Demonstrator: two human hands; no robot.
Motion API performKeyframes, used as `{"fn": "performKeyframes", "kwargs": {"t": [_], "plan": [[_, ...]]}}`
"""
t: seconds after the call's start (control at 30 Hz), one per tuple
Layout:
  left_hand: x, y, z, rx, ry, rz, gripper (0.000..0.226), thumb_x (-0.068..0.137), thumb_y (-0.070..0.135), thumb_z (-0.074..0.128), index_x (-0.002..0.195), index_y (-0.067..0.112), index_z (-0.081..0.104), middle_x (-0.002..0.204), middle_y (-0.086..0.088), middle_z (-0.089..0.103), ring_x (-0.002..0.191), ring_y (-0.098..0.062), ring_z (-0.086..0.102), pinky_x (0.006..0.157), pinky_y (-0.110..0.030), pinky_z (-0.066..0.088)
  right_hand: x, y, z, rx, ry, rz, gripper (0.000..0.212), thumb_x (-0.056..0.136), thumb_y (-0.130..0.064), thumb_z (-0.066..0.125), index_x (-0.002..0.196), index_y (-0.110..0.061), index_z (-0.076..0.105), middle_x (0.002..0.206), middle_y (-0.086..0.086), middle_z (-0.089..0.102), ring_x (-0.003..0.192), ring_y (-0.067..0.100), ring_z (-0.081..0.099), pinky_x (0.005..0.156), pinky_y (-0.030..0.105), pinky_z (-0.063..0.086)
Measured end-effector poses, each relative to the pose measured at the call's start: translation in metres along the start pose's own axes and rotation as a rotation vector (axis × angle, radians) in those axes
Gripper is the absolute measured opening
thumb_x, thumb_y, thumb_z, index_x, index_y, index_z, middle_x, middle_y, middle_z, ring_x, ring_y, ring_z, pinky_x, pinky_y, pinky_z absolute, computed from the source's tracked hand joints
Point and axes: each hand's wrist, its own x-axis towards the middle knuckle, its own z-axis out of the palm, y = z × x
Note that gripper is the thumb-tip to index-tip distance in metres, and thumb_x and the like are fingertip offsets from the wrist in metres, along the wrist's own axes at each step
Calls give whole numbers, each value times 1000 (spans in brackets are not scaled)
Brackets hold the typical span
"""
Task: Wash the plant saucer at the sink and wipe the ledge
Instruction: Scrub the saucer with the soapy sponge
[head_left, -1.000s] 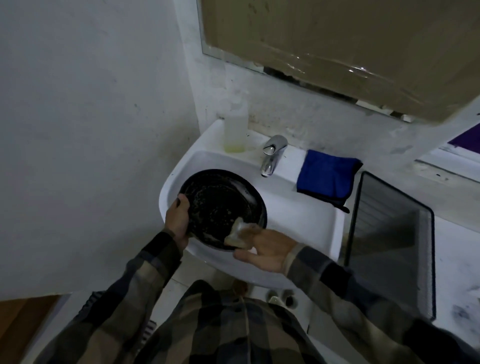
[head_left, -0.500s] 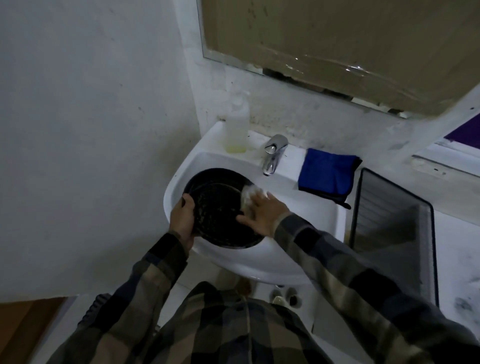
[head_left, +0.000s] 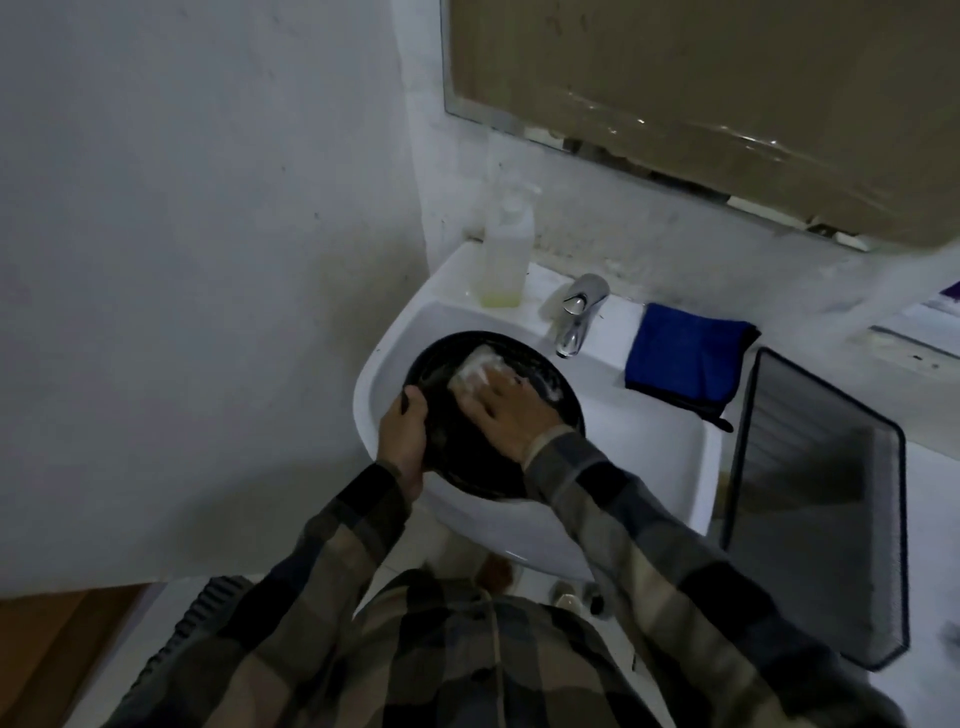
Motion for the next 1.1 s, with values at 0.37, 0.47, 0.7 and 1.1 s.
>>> {"fn": "performKeyframes", "kwargs": {"t": [0.37, 0.47, 0.7, 1.1], "plan": [[22, 18, -8, 7, 40, -7, 51, 99, 47, 33, 136, 16, 48, 127, -7, 59, 105, -25, 61, 81, -37, 54, -72, -31, -3, 316, -166, -133, 63, 97, -51, 30, 151, -24, 12, 159, -4, 7, 146, 13, 5, 116, 25, 3], [17, 14, 7, 22, -23, -46, 52, 99, 50, 31, 136, 18, 49, 126, -6, 61, 104, -25, 63, 73, -34, 56, -30, -37, -9, 243, 9, -146, 57, 100, -46, 27, 151, -22, 14, 159, 0, 4, 146, 18, 3, 119, 37, 2], [22, 14, 2, -4, 4, -33, 52, 99, 49, 30, 138, 19, 47, 128, -6, 59, 107, -24, 60, 72, -33, 54, -6, 26, -10, -27, 107, 136, 66, 93, -61, 28, 137, -15, 45, 143, 13, 41, 130, 32, 40, 108, 37, 32], [24, 26, 20, 48, 105, 50, 48, 102, 41, 30, 142, 18, 39, 137, -9, 50, 109, -26, 53, 92, -38, 47, -30, -6, 23, 639, 120, -97, 26, 100, -24, 43, 103, -1, 56, 110, 4, 41, 101, 15, 45, 90, 16, 30]]}}
